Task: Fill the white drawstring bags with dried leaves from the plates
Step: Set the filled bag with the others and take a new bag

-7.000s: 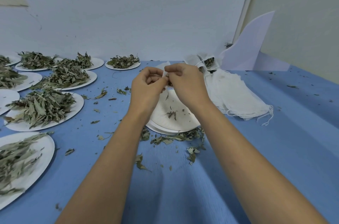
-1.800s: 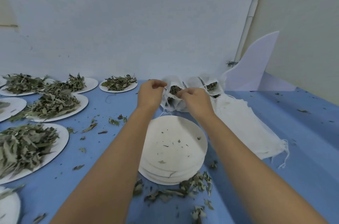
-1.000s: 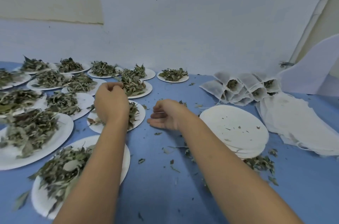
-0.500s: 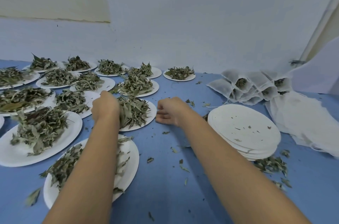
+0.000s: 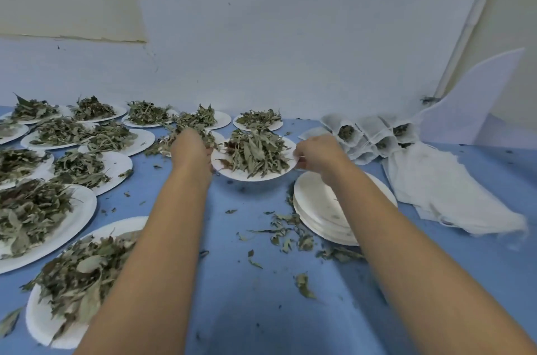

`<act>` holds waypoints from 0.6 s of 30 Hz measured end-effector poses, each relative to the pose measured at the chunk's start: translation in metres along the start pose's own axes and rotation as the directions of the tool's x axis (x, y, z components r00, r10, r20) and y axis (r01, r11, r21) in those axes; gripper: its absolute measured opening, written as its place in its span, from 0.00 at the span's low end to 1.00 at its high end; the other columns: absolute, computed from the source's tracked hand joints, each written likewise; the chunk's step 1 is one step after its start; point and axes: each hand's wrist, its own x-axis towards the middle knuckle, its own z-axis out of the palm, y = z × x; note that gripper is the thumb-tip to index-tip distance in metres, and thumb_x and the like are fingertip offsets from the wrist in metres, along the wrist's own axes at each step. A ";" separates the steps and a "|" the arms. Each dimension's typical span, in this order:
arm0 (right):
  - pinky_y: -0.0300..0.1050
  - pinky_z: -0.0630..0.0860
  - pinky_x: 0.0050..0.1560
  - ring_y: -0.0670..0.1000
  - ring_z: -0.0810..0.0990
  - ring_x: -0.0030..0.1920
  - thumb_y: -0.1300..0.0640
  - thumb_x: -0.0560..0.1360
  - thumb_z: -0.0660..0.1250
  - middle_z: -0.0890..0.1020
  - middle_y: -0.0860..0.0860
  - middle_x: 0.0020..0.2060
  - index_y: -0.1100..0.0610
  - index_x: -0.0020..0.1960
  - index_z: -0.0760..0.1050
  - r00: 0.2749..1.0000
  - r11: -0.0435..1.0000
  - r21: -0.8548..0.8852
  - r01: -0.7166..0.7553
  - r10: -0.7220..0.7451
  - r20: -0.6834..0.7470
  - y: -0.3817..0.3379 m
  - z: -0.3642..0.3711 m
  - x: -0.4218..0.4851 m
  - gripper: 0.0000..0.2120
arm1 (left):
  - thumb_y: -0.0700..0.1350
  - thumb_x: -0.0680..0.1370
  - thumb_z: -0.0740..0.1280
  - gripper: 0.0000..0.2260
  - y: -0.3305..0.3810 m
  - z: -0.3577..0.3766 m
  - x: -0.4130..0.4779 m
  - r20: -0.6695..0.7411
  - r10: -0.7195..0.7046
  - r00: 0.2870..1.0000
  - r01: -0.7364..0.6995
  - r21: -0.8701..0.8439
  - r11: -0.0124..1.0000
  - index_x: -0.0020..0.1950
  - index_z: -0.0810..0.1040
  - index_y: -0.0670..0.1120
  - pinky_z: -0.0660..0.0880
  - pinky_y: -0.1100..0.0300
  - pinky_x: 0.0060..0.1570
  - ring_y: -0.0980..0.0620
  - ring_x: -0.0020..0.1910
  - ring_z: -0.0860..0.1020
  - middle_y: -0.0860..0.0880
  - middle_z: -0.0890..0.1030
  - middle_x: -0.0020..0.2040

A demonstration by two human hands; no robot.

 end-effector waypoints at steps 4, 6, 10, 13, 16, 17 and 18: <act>0.57 0.79 0.54 0.58 0.78 0.41 0.70 0.70 0.63 0.76 0.59 0.36 0.64 0.40 0.73 0.983 1.000 0.009 0.025 -0.023 -0.180 0.011 -0.063 -0.007 0.03 | 0.46 0.82 0.53 0.20 -0.019 0.032 -0.026 0.194 -0.138 0.971 0.127 0.067 0.990 0.64 0.72 0.34 0.70 0.54 0.59 0.44 0.63 0.74 0.39 0.76 0.63; 0.49 0.77 0.43 0.55 0.74 0.34 0.66 0.71 0.64 0.74 0.57 0.33 0.62 0.39 0.71 0.973 0.997 -0.075 0.014 -0.031 -0.229 0.019 -0.087 -0.013 0.03 | 0.47 0.82 0.53 0.20 -0.029 0.042 -0.036 0.245 -0.156 0.957 0.132 0.111 0.985 0.64 0.72 0.34 0.70 0.53 0.59 0.44 0.62 0.74 0.38 0.76 0.64; 0.40 0.62 0.29 0.50 0.64 0.25 0.62 0.72 0.66 0.69 0.52 0.23 0.59 0.32 0.66 0.962 0.974 -0.224 -0.021 -0.041 -0.271 0.039 -0.115 -0.025 0.13 | 0.46 0.82 0.54 0.19 -0.048 0.059 -0.047 0.281 -0.143 0.949 0.080 0.226 0.971 0.63 0.74 0.35 0.73 0.54 0.56 0.46 0.53 0.76 0.39 0.77 0.61; 0.41 0.60 0.31 0.51 0.61 0.25 0.61 0.72 0.67 0.64 0.48 0.17 0.59 0.29 0.63 0.955 0.967 -0.252 -0.034 -0.044 -0.294 0.055 -0.123 -0.028 0.17 | 0.45 0.81 0.56 0.17 -0.059 0.068 -0.054 0.272 -0.125 0.954 0.040 0.297 0.954 0.60 0.75 0.35 0.74 0.54 0.52 0.44 0.55 0.77 0.38 0.78 0.60; 0.43 0.63 0.35 0.52 0.65 0.29 0.59 0.72 0.68 0.67 0.53 0.25 0.59 0.31 0.66 0.942 0.966 -0.256 -0.029 -0.060 -0.331 0.067 -0.124 -0.027 0.15 | 0.45 0.81 0.57 0.16 -0.067 0.073 -0.059 0.268 -0.114 0.956 0.024 0.319 0.947 0.59 0.76 0.35 0.74 0.53 0.51 0.43 0.56 0.77 0.38 0.78 0.58; 0.44 0.62 0.35 0.53 0.65 0.29 0.59 0.72 0.68 0.66 0.53 0.25 0.58 0.29 0.65 0.939 0.964 -0.262 -0.041 -0.052 -0.339 0.071 -0.124 -0.027 0.16 | 0.44 0.81 0.58 0.15 -0.070 0.073 -0.059 0.270 -0.102 0.958 0.012 0.317 0.948 0.57 0.76 0.35 0.74 0.53 0.49 0.44 0.53 0.77 0.38 0.78 0.56; 0.44 0.62 0.34 0.53 0.65 0.29 0.59 0.71 0.69 0.66 0.52 0.24 0.57 0.28 0.65 0.938 0.962 -0.266 -0.057 -0.041 -0.346 0.075 -0.123 -0.027 0.17 | 0.44 0.80 0.58 0.13 -0.073 0.074 -0.058 0.269 -0.084 0.960 -0.004 0.313 0.950 0.55 0.77 0.36 0.74 0.54 0.46 0.46 0.49 0.77 0.39 0.78 0.54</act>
